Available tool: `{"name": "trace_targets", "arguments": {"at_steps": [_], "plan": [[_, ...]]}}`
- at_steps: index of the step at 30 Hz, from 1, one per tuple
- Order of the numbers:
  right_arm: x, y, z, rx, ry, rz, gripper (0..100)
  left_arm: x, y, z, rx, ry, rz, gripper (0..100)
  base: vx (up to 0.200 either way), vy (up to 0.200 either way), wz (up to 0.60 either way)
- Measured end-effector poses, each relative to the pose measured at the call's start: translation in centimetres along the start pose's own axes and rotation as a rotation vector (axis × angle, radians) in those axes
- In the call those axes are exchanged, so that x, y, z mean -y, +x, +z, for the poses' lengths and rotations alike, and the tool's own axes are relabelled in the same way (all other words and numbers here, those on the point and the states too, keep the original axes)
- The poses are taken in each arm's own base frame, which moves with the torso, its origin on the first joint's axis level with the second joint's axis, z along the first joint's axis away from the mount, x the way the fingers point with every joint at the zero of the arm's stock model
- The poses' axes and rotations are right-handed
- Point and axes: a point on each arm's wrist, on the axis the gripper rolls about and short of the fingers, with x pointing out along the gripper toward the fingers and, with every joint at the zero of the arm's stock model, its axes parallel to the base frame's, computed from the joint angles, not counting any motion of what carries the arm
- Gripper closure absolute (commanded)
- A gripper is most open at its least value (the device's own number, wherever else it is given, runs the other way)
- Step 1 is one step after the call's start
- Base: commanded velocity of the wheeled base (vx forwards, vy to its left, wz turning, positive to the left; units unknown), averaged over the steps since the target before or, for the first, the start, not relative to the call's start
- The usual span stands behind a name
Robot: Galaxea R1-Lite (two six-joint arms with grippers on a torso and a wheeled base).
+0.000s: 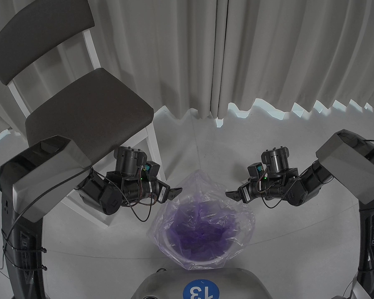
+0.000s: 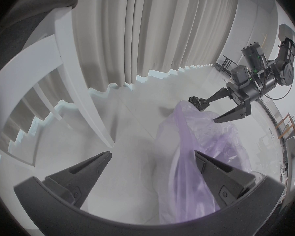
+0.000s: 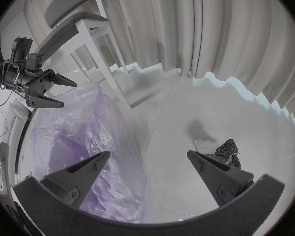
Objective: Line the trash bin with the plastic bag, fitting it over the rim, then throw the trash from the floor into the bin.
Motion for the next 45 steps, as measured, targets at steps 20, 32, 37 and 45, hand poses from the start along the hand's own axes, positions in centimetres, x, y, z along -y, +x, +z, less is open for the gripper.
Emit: {"name": "trace_targets", "arguments": {"at_steps": [20,32,37,45], "plan": [[1.2,3.4,-2.2,-0.069,0.033,0.016,0,-2.3,3.2,-4.5,-0.083,-0.054,0.03,0,0.0,0.0,0.0],[0.9,4.5,-3.8,-0.109,0.053,0.031,0,-3.0,3.6,-7.3,-0.068,-0.137,0.024,0,0.0,0.0,0.0],[0.9,4.8,-4.2,-0.118,0.064,0.032,0,-3.0,3.7,-7.8,-0.078,-0.15,0.017,0,0.0,0.0,0.0],[1.5,4.0,-3.8,-0.113,0.084,0.021,0,-3.2,3.3,-7.3,-0.044,-0.201,0.027,0,0.0,0.0,0.0]]}}
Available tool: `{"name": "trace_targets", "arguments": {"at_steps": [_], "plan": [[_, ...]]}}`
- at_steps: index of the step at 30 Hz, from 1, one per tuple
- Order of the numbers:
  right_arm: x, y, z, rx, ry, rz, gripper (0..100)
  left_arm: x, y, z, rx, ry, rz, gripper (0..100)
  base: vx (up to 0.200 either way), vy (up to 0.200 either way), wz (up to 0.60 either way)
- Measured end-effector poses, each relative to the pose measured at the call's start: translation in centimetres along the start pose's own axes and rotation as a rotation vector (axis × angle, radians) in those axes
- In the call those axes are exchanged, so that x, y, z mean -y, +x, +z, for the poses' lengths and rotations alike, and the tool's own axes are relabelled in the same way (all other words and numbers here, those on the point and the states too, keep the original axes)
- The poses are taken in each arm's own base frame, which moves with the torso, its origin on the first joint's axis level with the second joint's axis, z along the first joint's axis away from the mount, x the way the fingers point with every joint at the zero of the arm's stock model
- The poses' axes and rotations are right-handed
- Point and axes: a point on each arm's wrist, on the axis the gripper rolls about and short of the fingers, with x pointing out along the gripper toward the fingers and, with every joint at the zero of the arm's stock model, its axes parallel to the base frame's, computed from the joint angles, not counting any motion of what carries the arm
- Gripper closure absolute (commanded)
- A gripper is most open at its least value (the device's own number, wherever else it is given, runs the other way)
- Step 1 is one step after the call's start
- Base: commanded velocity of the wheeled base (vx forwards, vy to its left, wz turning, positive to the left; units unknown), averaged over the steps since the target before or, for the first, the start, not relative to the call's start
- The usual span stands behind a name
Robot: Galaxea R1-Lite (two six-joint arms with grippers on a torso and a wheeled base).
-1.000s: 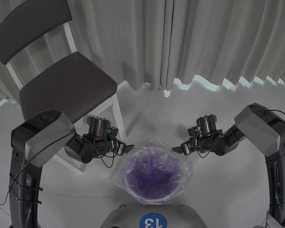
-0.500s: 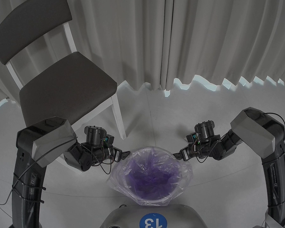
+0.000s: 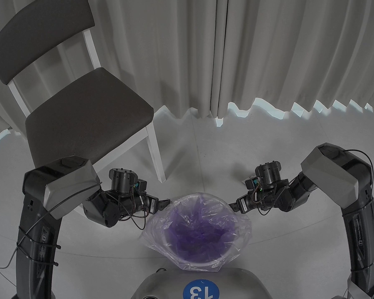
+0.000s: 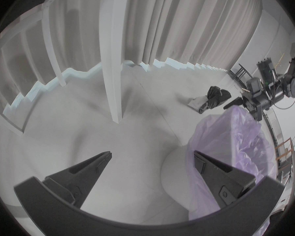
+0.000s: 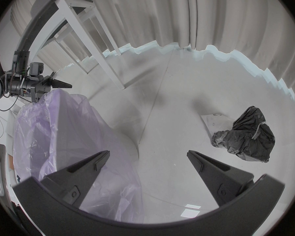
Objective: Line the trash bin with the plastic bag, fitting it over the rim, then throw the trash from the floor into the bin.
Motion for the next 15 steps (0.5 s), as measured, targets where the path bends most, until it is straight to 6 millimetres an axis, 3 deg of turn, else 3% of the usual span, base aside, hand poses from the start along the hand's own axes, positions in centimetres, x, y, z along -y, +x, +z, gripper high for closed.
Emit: {"name": "trace_targets", "arguments": {"at_steps": [7,15], "plan": [[1.2,-2.9,1.2,0.029,0.026,-0.029,0,0.0,-1.8,0.9,0.016,-0.012,0.007,0,0.0,0.0,0.0],[1.6,-6.1,1.2,0.03,0.046,-0.048,0,0.1,-3.8,2.1,0.053,-0.052,0.015,0,-0.025,0.0,0.0]]}}
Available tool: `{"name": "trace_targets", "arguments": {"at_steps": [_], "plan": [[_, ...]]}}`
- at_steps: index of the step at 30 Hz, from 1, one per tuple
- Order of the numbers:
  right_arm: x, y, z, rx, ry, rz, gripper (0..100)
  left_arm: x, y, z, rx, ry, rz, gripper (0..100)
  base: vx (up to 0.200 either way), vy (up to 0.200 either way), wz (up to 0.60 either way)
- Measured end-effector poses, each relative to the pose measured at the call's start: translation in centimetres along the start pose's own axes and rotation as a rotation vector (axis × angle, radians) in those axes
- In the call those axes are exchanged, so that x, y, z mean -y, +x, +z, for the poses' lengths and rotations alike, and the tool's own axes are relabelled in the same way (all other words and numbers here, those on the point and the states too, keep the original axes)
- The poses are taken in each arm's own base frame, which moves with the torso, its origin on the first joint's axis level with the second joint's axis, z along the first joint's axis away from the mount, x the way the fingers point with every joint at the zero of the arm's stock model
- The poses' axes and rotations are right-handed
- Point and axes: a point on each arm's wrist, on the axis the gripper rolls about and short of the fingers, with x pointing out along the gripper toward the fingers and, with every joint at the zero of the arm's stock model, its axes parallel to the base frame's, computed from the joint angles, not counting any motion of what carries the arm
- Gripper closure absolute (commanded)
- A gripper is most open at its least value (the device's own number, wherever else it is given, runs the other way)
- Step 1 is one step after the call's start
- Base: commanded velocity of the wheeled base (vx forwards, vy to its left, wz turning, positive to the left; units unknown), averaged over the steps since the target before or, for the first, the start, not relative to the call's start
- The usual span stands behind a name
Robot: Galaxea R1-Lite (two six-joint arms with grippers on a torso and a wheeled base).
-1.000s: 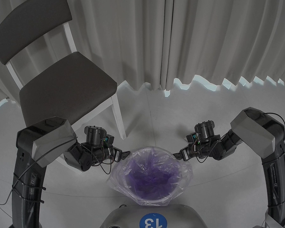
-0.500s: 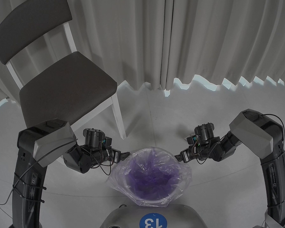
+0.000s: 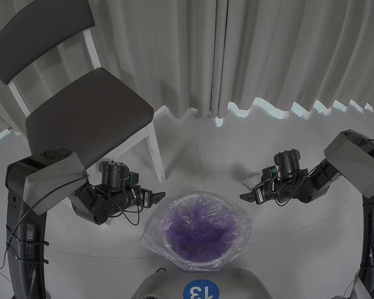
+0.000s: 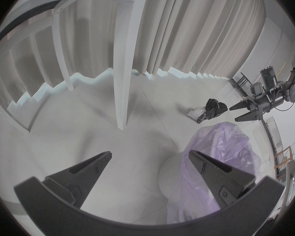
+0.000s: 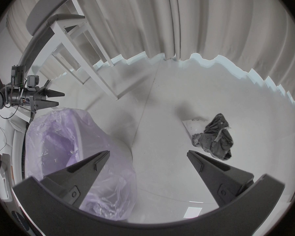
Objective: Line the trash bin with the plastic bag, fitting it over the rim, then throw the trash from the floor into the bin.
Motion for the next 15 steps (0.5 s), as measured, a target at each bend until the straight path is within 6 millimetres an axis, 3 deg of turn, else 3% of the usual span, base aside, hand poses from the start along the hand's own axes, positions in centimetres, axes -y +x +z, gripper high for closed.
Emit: {"name": "trace_targets", "arguments": {"at_steps": [14,15], "plan": [[-0.4,-4.1,0.6,0.023,0.0,-0.008,0,0.6,-3.2,0.6,0.127,0.02,0.008,0,-0.2,0.0,0.0],[-0.5,-4.2,0.7,0.028,0.0,-0.008,0,0.6,-3.4,0.6,0.127,0.02,0.01,0,0.0,0.0,0.0]]}}
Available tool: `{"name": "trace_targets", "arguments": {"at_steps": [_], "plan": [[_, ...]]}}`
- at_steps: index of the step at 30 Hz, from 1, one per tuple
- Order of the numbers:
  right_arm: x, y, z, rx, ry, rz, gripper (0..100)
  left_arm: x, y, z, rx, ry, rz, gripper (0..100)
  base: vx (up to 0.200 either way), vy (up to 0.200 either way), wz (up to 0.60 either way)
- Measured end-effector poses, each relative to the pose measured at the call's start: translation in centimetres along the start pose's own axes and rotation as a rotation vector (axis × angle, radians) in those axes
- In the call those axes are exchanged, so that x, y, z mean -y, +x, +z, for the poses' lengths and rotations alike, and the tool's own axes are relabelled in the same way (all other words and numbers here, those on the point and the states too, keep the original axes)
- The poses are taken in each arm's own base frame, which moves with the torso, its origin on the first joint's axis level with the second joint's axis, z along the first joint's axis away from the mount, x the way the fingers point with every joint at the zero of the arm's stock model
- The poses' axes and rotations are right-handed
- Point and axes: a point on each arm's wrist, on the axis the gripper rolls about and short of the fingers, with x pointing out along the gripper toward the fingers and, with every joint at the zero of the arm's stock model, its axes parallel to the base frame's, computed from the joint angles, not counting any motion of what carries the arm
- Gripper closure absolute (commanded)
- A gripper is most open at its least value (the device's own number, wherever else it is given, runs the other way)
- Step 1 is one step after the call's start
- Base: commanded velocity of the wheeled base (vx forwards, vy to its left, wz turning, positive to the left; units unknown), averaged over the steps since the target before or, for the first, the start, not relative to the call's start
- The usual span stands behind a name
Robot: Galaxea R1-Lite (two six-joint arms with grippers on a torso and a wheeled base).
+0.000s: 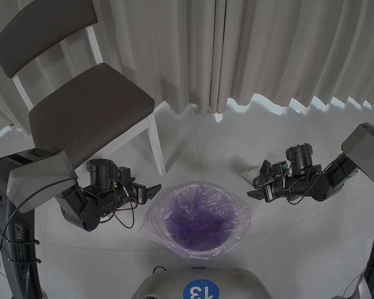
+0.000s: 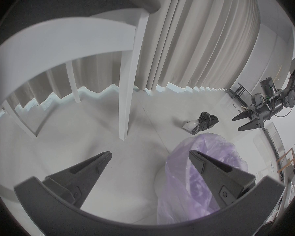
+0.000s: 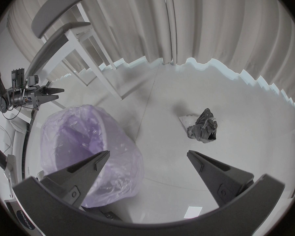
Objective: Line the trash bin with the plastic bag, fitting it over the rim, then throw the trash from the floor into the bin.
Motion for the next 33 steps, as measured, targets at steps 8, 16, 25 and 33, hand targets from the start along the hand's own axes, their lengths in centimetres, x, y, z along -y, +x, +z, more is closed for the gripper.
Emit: {"name": "trace_targets", "arguments": {"at_steps": [8,16,25,33], "plan": [[-0.3,-0.7,0.4,0.015,-0.006,-0.001,0,1.0,-0.7,0.4,0.019,0.009,-0.006,0,0.0,0.0,0.0],[-0.3,-0.8,0.1,0.006,-0.004,0.0,0,2.1,-1.1,0.0,-0.03,0.031,-0.021,0,0.0,0.0,0.0],[-0.2,-0.7,-0.5,0.017,-0.005,-0.002,0,0.7,-2.1,-2.6,-0.121,0.077,0.046,0,0.0,0.0,0.0],[-0.2,0.5,-1.5,0.012,-0.004,0.001,0,-0.5,-1.2,-4.4,-0.166,0.069,0.074,0,0.0,0.0,0.0]]}}
